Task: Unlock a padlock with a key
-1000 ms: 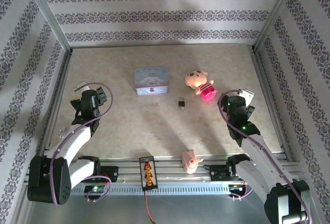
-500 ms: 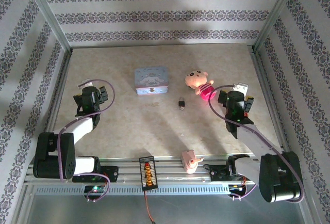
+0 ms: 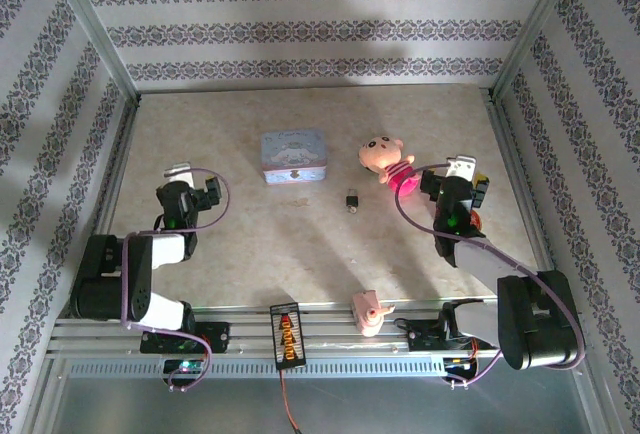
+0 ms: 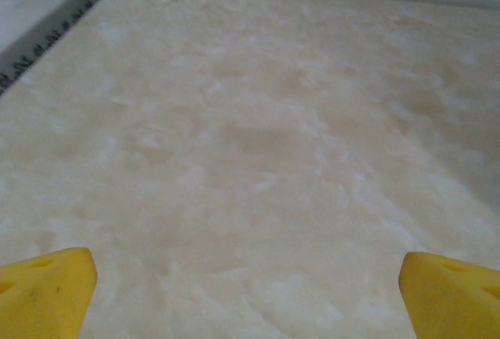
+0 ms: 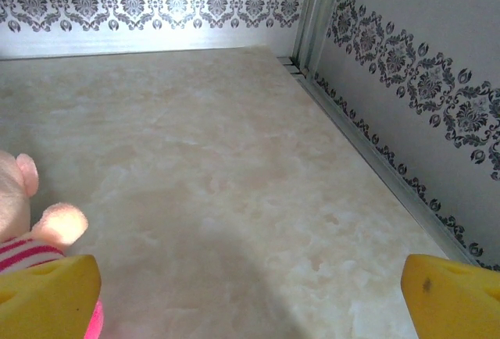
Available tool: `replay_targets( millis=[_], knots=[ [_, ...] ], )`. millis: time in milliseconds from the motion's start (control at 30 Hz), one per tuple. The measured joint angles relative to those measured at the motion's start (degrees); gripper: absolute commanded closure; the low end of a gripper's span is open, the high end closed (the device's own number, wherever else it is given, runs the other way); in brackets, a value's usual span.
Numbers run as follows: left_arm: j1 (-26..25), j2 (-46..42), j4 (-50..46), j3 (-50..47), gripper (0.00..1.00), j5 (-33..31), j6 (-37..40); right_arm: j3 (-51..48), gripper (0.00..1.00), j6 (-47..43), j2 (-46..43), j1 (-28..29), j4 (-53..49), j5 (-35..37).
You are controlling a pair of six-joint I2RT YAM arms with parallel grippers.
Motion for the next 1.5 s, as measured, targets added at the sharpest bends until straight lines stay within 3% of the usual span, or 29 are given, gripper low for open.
replay_targets(
  millis=[233,600,867,1033,1200,1300,1500],
  knots=[
    [0.0,6.99,10.45,-1.42,0.01,6.75,2.34,-3.93,0.02,-0.17,0.02,0.0,4.72,-0.26],
    [0.02,7.63,10.32,0.96,0.01,18.47,6.27,-8.46,0.02,0.02,2.05,-0.76,14.4,-1.57],
    [0.0,7.63,10.27,1.01,0.01,16.44,6.25,-8.5,0.02,0.31,12.22,-1.49,23.54,-3.76],
    [0.0,7.63,10.27,1.01,0.01,15.56,6.25,-8.55,0.02,0.31,12.66,-1.55,25.81,-4.85],
    [0.0,7.63,10.25,1.11,0.01,15.3,6.25,-8.55,0.02,0.24,13.25,-2.73,27.12,-8.92],
    [0.0,7.63,10.25,1.14,0.01,15.3,6.25,-8.04,0.02,0.04,18.38,-3.06,30.86,-12.39],
    [0.0,7.63,10.25,1.14,0.01,15.32,6.25,-3.74,0.02,0.07,19.45,-5.46,25.03,-19.74]
  ],
)
